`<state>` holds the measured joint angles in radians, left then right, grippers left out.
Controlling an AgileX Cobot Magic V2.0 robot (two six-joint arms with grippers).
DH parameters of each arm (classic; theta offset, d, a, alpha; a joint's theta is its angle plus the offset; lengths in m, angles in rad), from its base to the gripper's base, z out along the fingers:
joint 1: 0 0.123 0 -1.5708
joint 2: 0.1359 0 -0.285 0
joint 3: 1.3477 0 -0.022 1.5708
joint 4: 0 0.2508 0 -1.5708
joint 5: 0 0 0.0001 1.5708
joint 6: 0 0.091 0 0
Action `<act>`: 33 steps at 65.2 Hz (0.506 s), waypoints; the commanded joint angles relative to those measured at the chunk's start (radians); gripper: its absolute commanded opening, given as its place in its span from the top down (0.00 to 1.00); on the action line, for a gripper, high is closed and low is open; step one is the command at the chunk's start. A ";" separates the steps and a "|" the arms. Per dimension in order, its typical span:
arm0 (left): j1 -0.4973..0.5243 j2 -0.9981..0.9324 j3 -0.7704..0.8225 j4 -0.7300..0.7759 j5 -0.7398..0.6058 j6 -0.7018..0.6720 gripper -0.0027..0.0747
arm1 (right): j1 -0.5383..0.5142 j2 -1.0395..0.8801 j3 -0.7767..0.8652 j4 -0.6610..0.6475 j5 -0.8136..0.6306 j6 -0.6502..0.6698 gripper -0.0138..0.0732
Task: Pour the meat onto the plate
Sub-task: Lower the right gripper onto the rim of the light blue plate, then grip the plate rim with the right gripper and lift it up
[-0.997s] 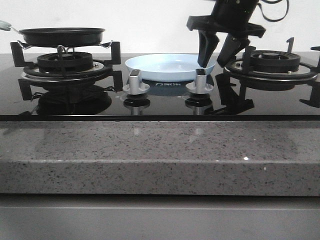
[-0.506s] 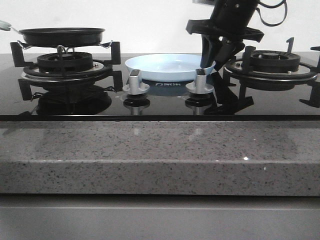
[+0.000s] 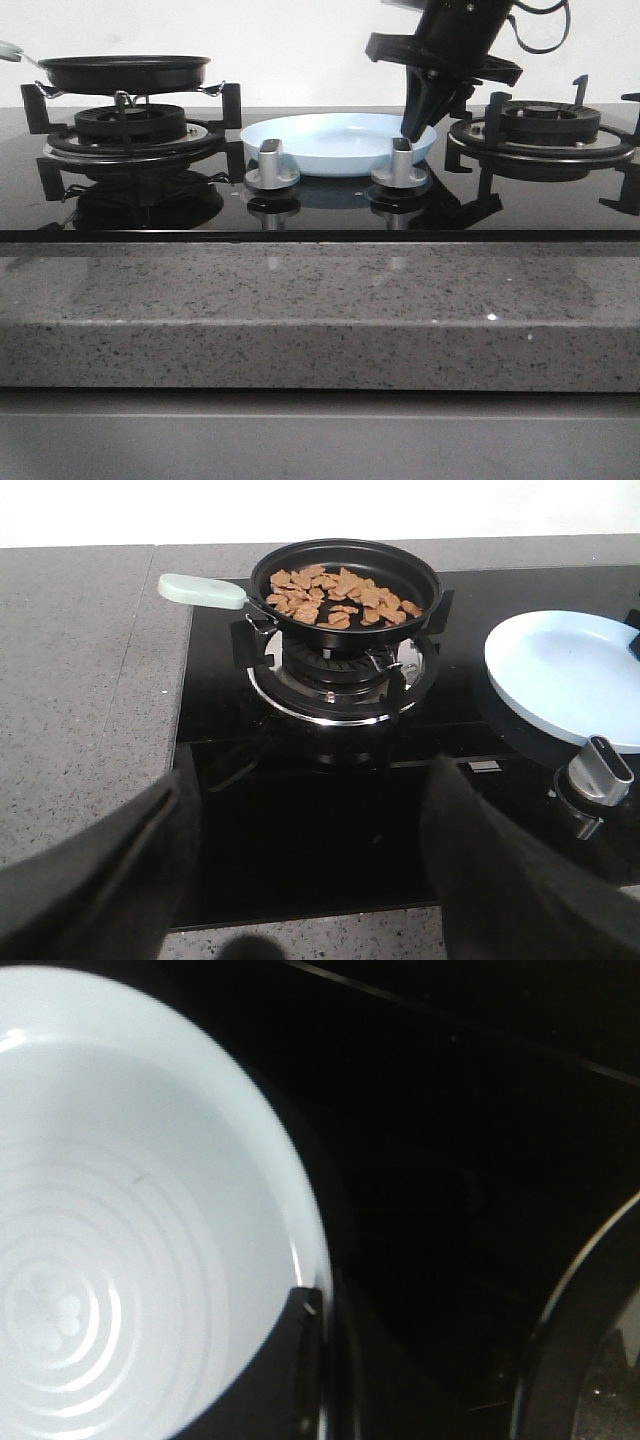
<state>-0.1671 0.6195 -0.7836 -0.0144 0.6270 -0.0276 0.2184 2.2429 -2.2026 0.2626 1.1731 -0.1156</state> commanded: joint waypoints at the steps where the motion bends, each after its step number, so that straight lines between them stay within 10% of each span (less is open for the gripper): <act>1: -0.008 0.004 -0.033 0.001 -0.084 -0.001 0.36 | -0.004 -0.064 -0.028 -0.004 -0.020 -0.010 0.92; 33: -0.008 0.004 -0.033 0.001 -0.084 -0.001 0.36 | -0.011 -0.157 -0.028 0.019 -0.083 0.040 0.92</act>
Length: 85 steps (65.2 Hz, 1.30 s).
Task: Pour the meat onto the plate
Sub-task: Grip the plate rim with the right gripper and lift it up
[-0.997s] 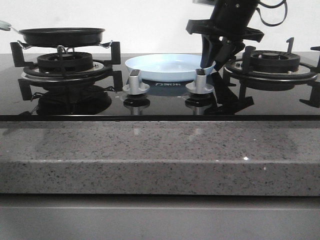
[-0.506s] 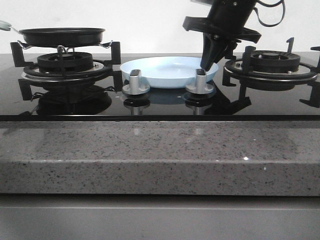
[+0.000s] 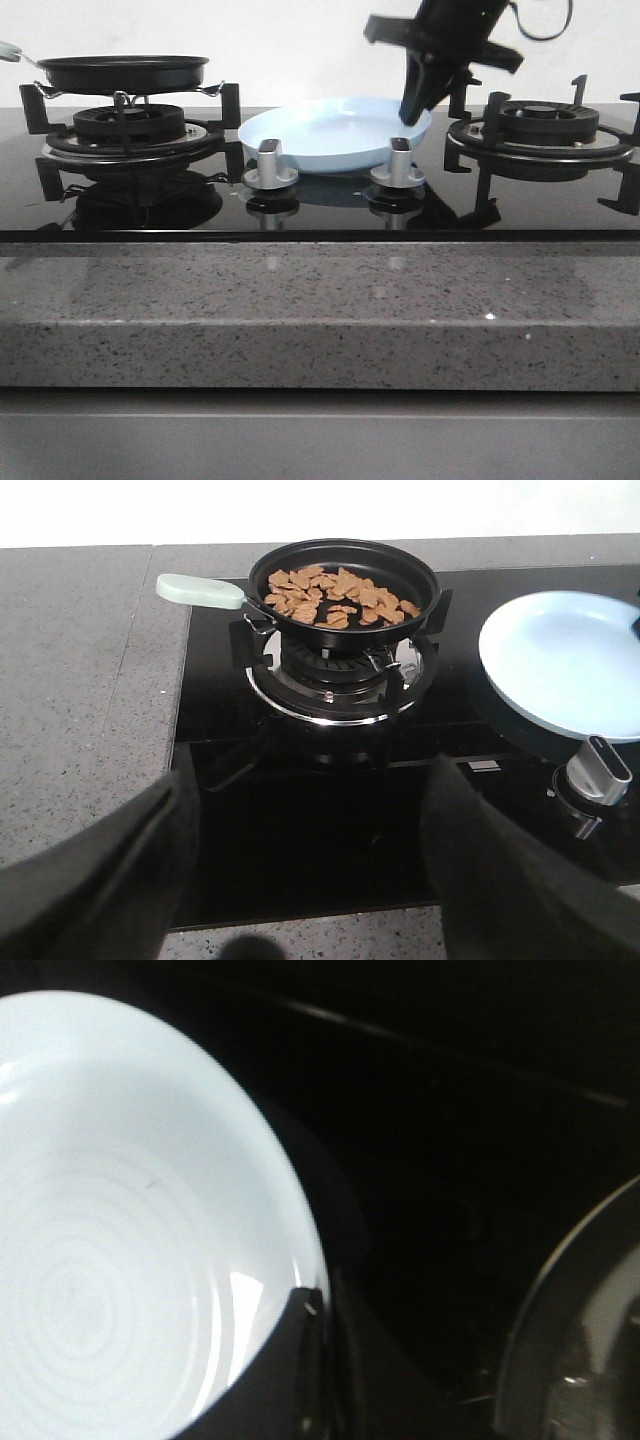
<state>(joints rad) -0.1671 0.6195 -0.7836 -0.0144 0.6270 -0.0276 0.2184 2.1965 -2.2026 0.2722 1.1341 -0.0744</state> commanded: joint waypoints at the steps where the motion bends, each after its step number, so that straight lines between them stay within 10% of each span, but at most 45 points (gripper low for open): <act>1: -0.008 0.004 -0.033 0.001 -0.084 -0.001 0.36 | -0.011 -0.120 -0.028 0.009 -0.042 -0.002 0.92; 58: -0.008 0.004 -0.033 0.001 -0.084 -0.001 0.36 | 0.072 -0.673 0.787 0.095 -0.373 -0.040 0.92; 85: -0.008 0.004 -0.033 0.001 -0.084 -0.001 0.36 | 0.072 -0.637 0.883 0.121 -0.458 -0.040 0.92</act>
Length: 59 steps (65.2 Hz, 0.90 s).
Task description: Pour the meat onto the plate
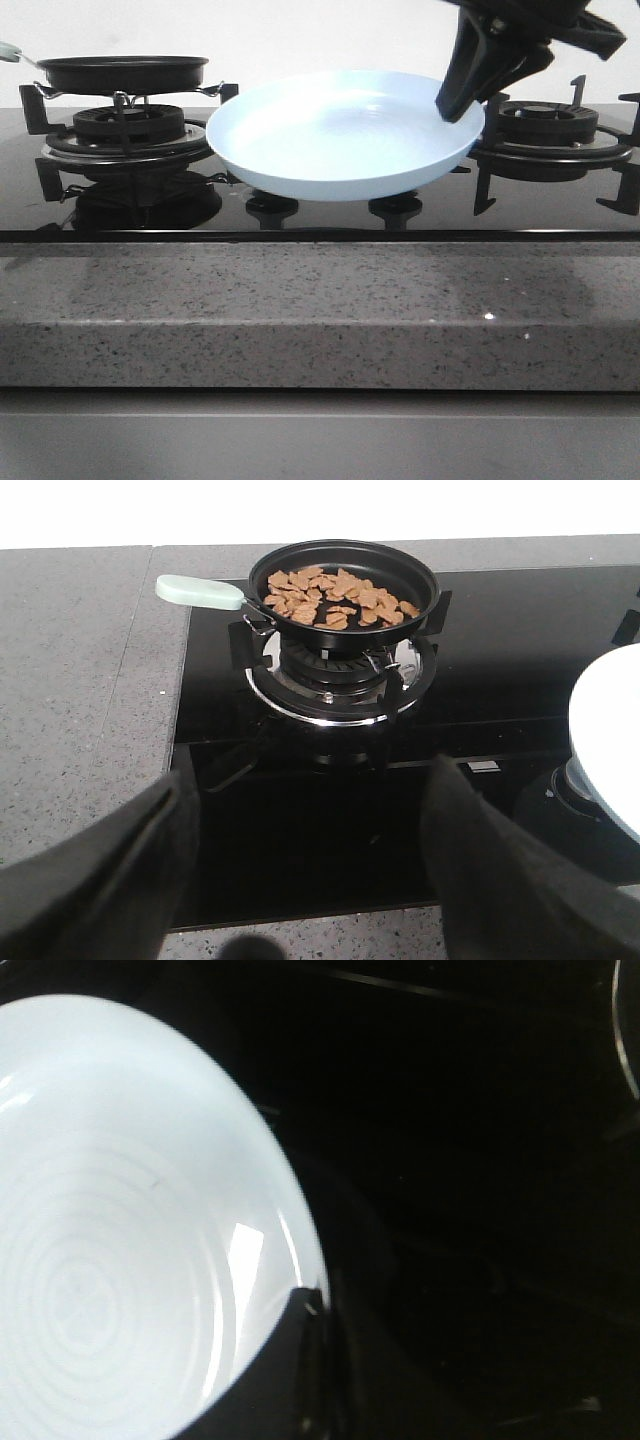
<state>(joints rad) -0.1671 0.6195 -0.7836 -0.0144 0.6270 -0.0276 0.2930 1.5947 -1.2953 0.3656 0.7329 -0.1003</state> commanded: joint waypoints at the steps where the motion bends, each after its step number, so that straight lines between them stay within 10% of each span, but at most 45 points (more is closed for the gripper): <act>1: -0.008 0.004 -0.033 0.001 -0.084 -0.001 0.36 | -0.003 -0.033 -0.025 0.028 -0.057 -0.014 0.92; 59: -0.008 0.015 -0.043 -0.023 -0.093 -0.001 0.36 | -0.003 -0.033 -0.025 0.028 -0.026 -0.014 0.92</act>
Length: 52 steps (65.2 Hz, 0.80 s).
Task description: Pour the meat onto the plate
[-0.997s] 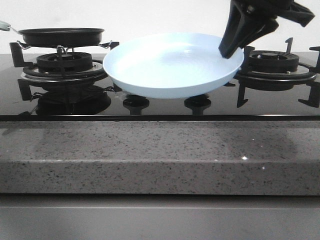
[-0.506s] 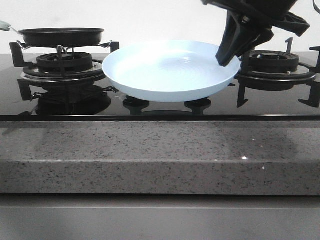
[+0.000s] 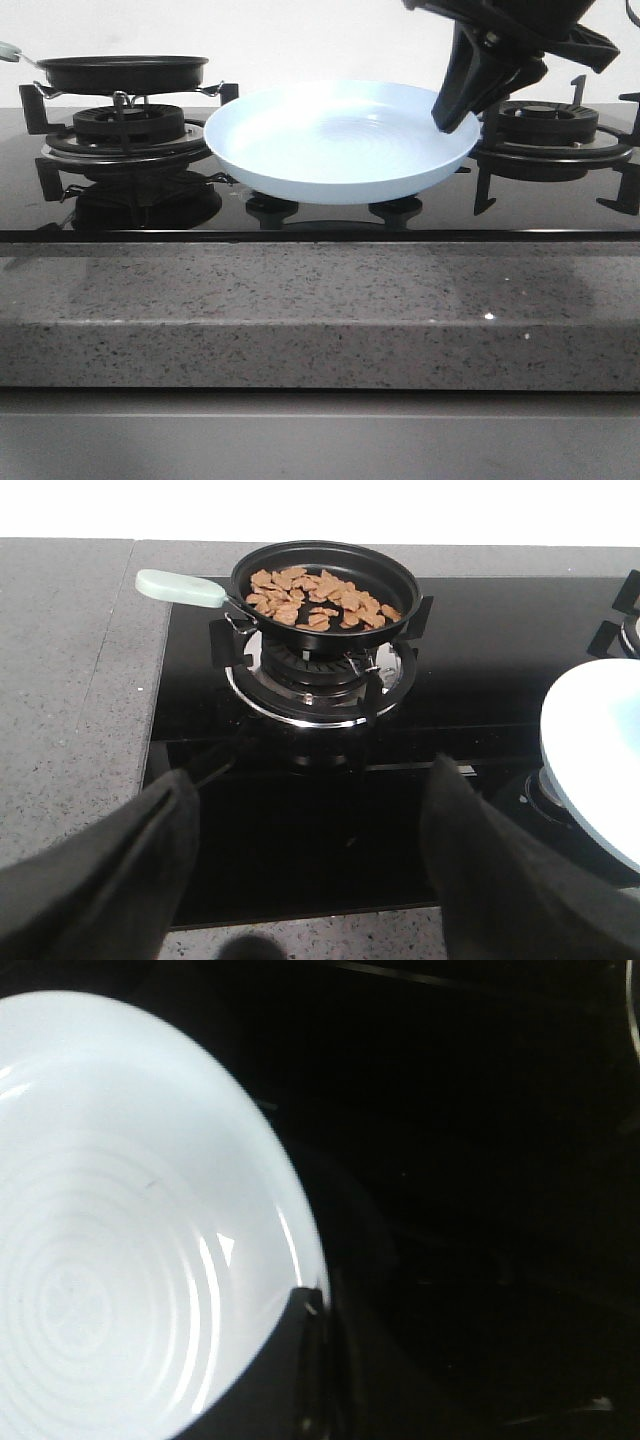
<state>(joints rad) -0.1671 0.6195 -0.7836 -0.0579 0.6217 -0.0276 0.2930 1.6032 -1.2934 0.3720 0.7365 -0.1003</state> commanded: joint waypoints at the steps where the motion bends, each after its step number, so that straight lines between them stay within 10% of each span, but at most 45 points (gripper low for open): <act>1: -0.008 0.018 -0.047 0.028 -0.082 -0.001 0.36 | -0.003 -0.042 -0.027 0.021 -0.029 -0.014 0.92; 33: 0.068 0.391 -0.277 0.051 0.164 0.028 0.22 | -0.003 -0.042 -0.027 0.021 -0.029 -0.014 0.92; 52: 0.372 0.552 -0.334 -0.514 0.139 0.408 0.22 | -0.003 -0.042 -0.027 0.021 -0.029 -0.014 0.92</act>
<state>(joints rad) 0.1236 1.1477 -1.0694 -0.3607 0.8215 0.2574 0.2930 1.6032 -1.2934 0.3738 0.7388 -0.1003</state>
